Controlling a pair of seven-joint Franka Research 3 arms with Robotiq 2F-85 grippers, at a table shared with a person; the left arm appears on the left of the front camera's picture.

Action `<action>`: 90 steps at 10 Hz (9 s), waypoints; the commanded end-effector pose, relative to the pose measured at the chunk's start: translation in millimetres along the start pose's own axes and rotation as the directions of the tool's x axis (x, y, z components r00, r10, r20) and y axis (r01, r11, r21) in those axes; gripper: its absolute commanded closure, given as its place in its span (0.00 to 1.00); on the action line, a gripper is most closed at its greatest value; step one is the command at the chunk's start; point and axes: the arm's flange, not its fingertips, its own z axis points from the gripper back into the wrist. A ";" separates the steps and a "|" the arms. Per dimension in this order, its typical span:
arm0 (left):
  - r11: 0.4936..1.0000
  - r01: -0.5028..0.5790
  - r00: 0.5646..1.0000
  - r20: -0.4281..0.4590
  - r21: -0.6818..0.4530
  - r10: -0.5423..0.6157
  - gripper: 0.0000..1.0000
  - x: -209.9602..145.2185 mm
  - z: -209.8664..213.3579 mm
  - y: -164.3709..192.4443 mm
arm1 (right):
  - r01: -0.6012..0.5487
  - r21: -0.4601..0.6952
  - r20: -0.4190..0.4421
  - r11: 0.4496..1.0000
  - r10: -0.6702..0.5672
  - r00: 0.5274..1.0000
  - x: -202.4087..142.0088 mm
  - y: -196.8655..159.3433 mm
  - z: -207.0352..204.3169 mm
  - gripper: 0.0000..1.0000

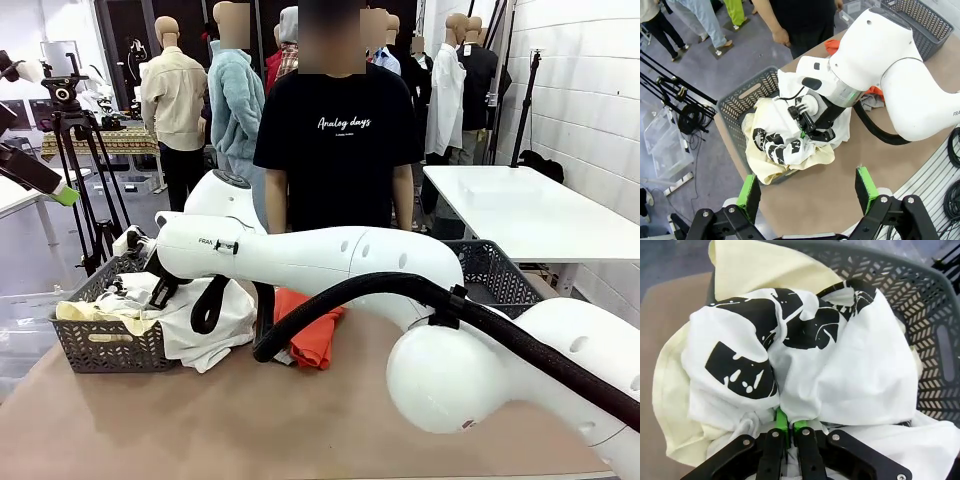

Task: Sort the tops and bottoms.
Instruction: Sort the clothes according to human instructions, then lift clothes from the center of the table with your left hand.

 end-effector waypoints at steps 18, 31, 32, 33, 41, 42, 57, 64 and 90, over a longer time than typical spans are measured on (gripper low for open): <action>1.000 -0.009 1.000 -0.004 0.011 0.009 0.01 2.5 0.7 0.4 | -0.117 -0.296 0.216 0.948 0.186 0.959 193.0 -144.3 -8.7 0.00; 1.000 -0.009 1.000 -0.004 0.011 0.009 0.01 2.5 0.7 0.4 | -0.102 -0.302 0.232 0.948 0.177 0.957 54.1 -15.1 78.8 0.00; 1.000 -0.009 1.000 -0.004 0.011 0.009 0.01 2.5 0.7 0.4 | -0.102 -0.302 0.232 0.948 0.177 0.957 54.1 -15.1 78.8 0.00; 1.000 -0.009 1.000 -0.004 0.011 0.009 0.01 2.5 0.7 0.4 | -0.102 -0.302 0.232 0.948 0.177 0.957 54.1 -15.1 78.8 0.00; 1.000 -0.009 1.000 -0.004 0.011 0.009 0.01 2.5 0.7 0.4 | -0.102 -0.302 0.232 0.948 0.177 0.957 54.1 -15.1 78.8 0.00; 1.000 -0.009 1.000 -0.004 0.011 0.009 0.01 2.5 0.7 0.4 | -0.102 -0.302 0.232 0.948 0.177 0.957 54.1 -15.1 78.8 0.00; 1.000 -0.009 1.000 -0.004 0.011 0.009 0.01 2.5 0.7 0.4 | 0.130 -0.426 0.181 0.895 -0.056 0.982 83.6 -46.9 264.3 0.00; 1.000 -0.009 1.000 -0.004 0.011 0.009 0.01 2.5 0.7 0.4 | 0.438 -0.386 0.152 0.812 -0.412 0.898 -41.2 17.4 334.7 0.00; 1.000 -0.009 1.000 -0.004 0.011 0.009 0.01 2.5 0.7 0.4 | 0.875 -0.284 -0.095 0.393 -0.919 0.382 -92.7 -66.6 487.3 0.00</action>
